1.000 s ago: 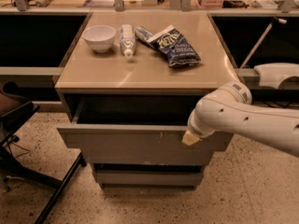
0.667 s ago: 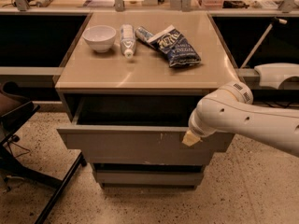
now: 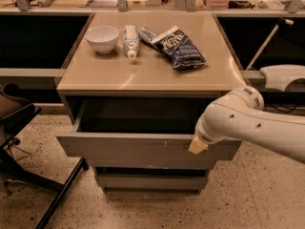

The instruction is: Open top drawer

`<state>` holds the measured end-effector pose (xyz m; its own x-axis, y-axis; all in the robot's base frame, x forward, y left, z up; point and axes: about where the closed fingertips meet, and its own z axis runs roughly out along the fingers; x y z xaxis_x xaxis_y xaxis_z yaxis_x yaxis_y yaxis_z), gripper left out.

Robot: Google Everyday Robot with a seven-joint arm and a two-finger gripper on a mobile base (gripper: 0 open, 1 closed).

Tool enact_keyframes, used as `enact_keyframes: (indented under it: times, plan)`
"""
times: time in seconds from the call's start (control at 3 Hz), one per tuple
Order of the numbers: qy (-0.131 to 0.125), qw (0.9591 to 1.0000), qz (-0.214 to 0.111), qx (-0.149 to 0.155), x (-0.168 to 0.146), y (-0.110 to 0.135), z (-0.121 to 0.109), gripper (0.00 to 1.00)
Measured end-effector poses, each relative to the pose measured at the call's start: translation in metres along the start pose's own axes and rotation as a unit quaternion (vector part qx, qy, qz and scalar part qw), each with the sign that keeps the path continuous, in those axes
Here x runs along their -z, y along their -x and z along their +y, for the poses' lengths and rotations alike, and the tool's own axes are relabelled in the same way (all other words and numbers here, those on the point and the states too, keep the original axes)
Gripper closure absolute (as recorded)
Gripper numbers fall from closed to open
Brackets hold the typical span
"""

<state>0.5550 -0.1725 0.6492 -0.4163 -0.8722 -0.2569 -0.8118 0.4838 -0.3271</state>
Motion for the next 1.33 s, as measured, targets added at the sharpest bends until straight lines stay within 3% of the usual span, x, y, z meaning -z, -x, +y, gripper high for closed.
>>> enact_keyframes:
  times: [1.33]
  plan:
    - [-0.003,1.0,0.006,0.005,0.0106,-0.0142,0.0124,1.0]
